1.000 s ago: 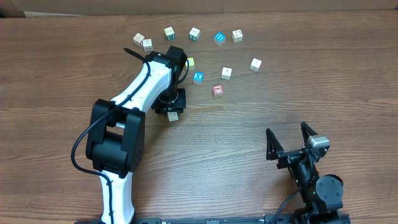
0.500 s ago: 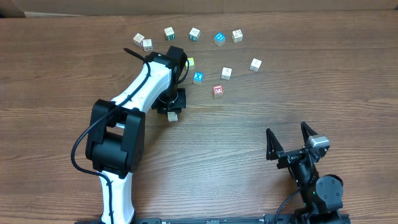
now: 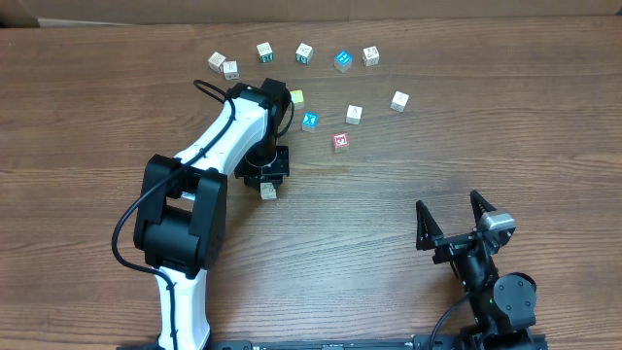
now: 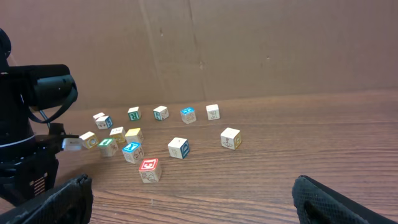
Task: Form a horizontal line
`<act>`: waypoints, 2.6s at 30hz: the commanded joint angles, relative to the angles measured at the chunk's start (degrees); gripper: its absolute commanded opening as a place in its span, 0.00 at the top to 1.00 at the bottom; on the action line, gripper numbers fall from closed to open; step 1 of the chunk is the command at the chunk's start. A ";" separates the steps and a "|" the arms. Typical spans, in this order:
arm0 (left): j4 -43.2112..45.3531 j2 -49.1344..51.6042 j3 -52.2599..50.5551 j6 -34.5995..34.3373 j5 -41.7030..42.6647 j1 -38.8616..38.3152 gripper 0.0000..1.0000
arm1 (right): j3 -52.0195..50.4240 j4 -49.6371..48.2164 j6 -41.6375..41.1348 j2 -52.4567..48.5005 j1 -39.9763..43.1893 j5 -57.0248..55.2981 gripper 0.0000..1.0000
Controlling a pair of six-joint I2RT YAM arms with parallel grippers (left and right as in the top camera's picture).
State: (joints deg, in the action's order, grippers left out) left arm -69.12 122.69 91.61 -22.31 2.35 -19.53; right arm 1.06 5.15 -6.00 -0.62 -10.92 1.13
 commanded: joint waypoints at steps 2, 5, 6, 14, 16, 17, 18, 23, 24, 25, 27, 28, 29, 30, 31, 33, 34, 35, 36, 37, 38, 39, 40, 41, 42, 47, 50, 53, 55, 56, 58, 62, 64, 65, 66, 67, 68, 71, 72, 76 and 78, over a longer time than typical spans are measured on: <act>-0.70 0.74 -1.36 -0.66 0.68 -0.44 0.71 | -0.59 -0.35 0.09 0.48 0.13 0.02 0.00; -0.72 0.74 -1.36 -0.66 0.66 -0.44 0.71 | -0.59 -0.35 0.09 0.48 0.13 0.02 0.00; -0.70 0.74 -1.36 -0.66 0.66 -0.44 0.71 | -0.59 -0.35 0.09 0.48 0.13 0.02 0.00; 0.48 0.74 -1.36 -0.63 0.66 -0.44 0.67 | -0.59 -0.35 0.09 0.48 0.13 0.02 0.00; 0.57 0.74 -1.36 -0.63 0.63 -0.44 0.65 | -0.59 -0.35 0.09 0.48 0.13 0.02 0.00; 0.61 0.74 -1.36 -0.63 0.63 -0.44 0.64 | -0.59 -0.35 0.09 0.48 0.13 0.02 0.00; 0.68 0.74 -1.36 -0.63 0.63 -0.44 0.62 | -0.59 -0.35 0.09 0.48 0.13 0.02 0.00; 0.87 0.74 -1.36 -0.63 0.61 -0.44 0.48 | -0.59 -0.35 0.09 0.48 0.13 0.02 0.00; 0.90 0.74 -1.36 -0.63 0.61 -0.44 0.46 | -0.59 -0.35 0.09 0.48 0.13 0.02 0.00; 0.92 0.74 -1.36 -0.63 0.61 -0.44 0.43 | -0.59 -0.35 0.09 0.48 0.13 0.02 0.00; 1.07 0.74 -1.36 -0.63 0.63 -0.44 0.37 | -0.59 -0.35 0.09 0.48 0.13 0.02 0.00; 1.27 0.74 -1.36 -0.63 0.63 -0.44 0.35 | -0.59 -0.35 0.09 0.48 0.13 0.02 0.00; 1.49 0.74 -1.36 -0.63 0.63 -0.44 0.32 | -0.59 -0.35 0.09 0.48 0.13 0.02 0.00; 1.68 0.74 -1.36 -0.63 0.63 -0.44 0.30 | -0.59 -0.35 0.09 0.48 0.13 0.02 0.00; 1.79 0.74 -1.36 -0.63 0.63 -0.44 0.28 | -0.59 -0.35 0.09 0.48 0.13 0.02 0.00; 1.95 0.74 -1.36 -0.63 0.63 -0.44 0.29 | -0.59 -0.35 0.09 0.48 0.13 0.02 0.00; 2.05 0.74 -1.36 -0.63 0.63 -0.44 0.29 | -0.59 -0.35 0.09 0.48 0.13 0.02 0.00; 2.10 0.74 -1.36 -0.63 0.63 -0.44 0.29 | -0.59 -0.35 0.09 0.48 0.13 0.02 0.00; 2.14 0.74 -1.36 -0.63 0.63 -0.44 0.30 | -0.59 -0.35 0.09 0.48 0.13 0.02 0.00; 2.19 0.74 -1.36 -0.63 0.63 -0.44 0.30 | -0.59 -0.35 0.09 0.48 0.13 0.02 0.00; 2.32 0.74 -1.36 -0.63 0.63 -0.44 0.30 | -0.59 -0.35 0.09 0.48 0.13 0.02 0.00; 2.32 0.74 -1.36 -0.63 0.63 -0.44 0.31 | -0.59 -0.35 0.09 0.48 0.13 0.02 0.00; 2.34 0.74 -1.36 -0.63 0.63 -0.44 0.33 | -0.59 -0.35 0.09 0.48 0.13 0.02 0.00; 2.32 0.74 -1.36 -0.63 0.63 -0.44 0.37 | -0.59 -0.35 0.09 0.48 0.13 0.02 0.00; 2.32 0.74 -1.36 -0.63 0.63 -0.44 0.39 | -0.59 -0.35 0.09 0.48 0.13 0.02 0.00; 2.32 0.74 -1.36 -0.63 0.63 -0.44 0.42 | -0.59 -0.35 0.09 0.48 0.13 0.02 0.00; 2.54 0.74 -1.36 -0.63 0.63 -0.44 0.44 | -0.59 -0.35 0.09 0.48 0.13 0.02 0.00; 2.54 0.74 -1.36 -0.61 0.63 -0.44 0.40 | -0.59 -0.35 0.09 0.48 0.13 0.02 0.00; 2.56 0.74 -1.36 -0.63 0.61 -0.44 0.38 | -0.59 -0.35 0.09 0.48 0.13 0.02 0.00; 2.60 0.74 -1.36 -0.63 0.57 -0.44 0.37 | -0.59 -0.35 0.09 0.48 0.13 0.02 0.00; 2.99 0.74 -1.36 -0.61 0.39 -0.44 0.36 | -0.59 -0.35 0.09 0.48 0.13 0.02 0.00; 3.37 0.74 -1.36 -0.61 0.00 -0.42 0.37 | -0.59 -0.35 0.09 0.48 0.13 0.02 0.00; 3.39 0.74 -1.36 -0.35 -0.02 -0.31 0.37 | -0.59 -0.35 0.09 0.48 0.13 0.02 0.00; 3.41 0.72 -1.18 -0.35 -0.70 -0.20 0.36 | -0.59 -0.35 0.09 0.48 0.13 0.02 0.00; 3.34 0.72 -0.83 -0.35 -1.33 -0.02 0.35 | -0.59 -0.35 0.09 0.48 0.13 0.02 0.00; 3.13 0.72 -0.26 -0.04 -1.95 0.22 0.35 | -0.59 -0.35 0.09 0.48 0.13 0.02 0.00; 2.89 0.72 0.50 0.35 -2.47 0.46 0.35 | -0.59 -0.35 0.09 0.48 0.13 0.02 0.00; 1.36 0.72 3.69 0.50 -4.02 1.40 0.34 | -0.59 -0.35 0.09 0.48 0.13 0.02 0.00; 0.70 0.72 5.11 0.52 -4.44 1.73 0.33 | -0.59 -0.35 0.09 0.48 0.13 0.02 0.00; -1.86 0.72 13.99 0.50 -5.11 3.17 0.33 | -0.59 -0.35 0.09 0.48 0.13 0.02 0.00; -2.47 0.72 19.50 0.50 -5.11 3.65 0.34 | -0.59 -0.35 0.09 0.48 0.13 0.02 0.00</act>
State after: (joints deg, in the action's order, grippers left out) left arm -71.16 122.96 103.18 -22.31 -1.15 -17.04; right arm 1.06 5.15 -5.98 -0.62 -10.92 1.13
